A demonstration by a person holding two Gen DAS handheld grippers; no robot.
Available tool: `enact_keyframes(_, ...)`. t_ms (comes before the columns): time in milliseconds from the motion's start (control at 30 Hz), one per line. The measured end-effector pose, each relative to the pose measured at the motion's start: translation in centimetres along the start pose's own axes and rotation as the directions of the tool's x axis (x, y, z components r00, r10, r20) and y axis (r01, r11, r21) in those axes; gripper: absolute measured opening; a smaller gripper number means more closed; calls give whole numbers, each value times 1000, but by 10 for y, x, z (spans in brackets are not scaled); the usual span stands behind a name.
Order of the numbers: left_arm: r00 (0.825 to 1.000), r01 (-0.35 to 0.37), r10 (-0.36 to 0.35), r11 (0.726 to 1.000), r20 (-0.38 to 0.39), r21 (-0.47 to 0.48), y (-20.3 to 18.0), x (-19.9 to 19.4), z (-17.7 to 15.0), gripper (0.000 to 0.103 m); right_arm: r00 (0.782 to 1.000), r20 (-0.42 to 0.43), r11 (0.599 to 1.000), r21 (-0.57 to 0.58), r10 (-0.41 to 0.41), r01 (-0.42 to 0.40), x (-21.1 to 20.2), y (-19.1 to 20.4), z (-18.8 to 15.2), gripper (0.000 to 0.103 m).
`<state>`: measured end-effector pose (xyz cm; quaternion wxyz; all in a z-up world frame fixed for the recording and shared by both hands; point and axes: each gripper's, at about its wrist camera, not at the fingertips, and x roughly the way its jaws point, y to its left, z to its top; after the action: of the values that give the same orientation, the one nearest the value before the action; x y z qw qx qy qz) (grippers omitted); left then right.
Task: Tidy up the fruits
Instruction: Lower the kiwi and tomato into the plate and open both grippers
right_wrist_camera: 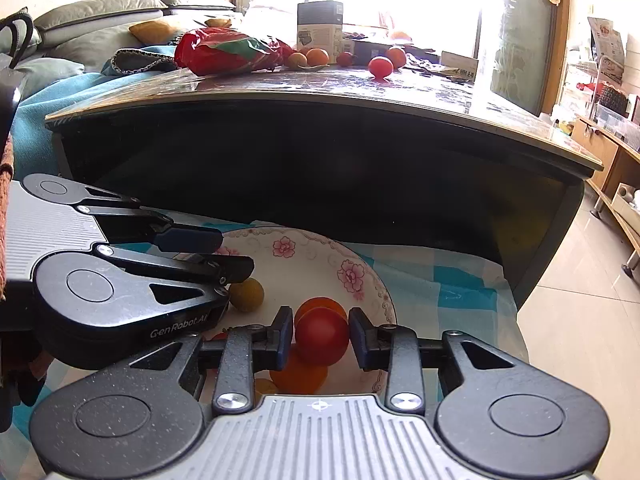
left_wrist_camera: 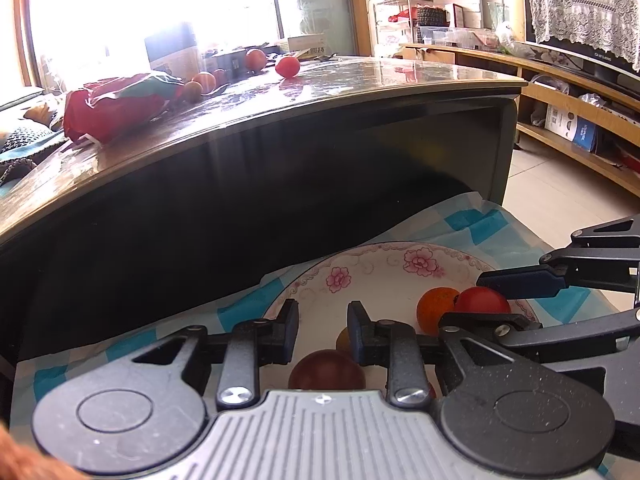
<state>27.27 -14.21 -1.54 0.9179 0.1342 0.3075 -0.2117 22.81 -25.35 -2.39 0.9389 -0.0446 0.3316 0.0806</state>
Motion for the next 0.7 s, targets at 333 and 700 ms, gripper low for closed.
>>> enact_keyframes(333, 1000, -18, 19, 1000, 15, -25, 10, -13, 1, 37, 999, 14, 1000, 12, 28, -28, -7, 2, 2, 30)
enact_keyframes(700, 999, -31, 31, 999, 15, -35, 18, -33, -4, 40, 996, 16, 992, 91, 88, -89, -16, -2, 5, 35)
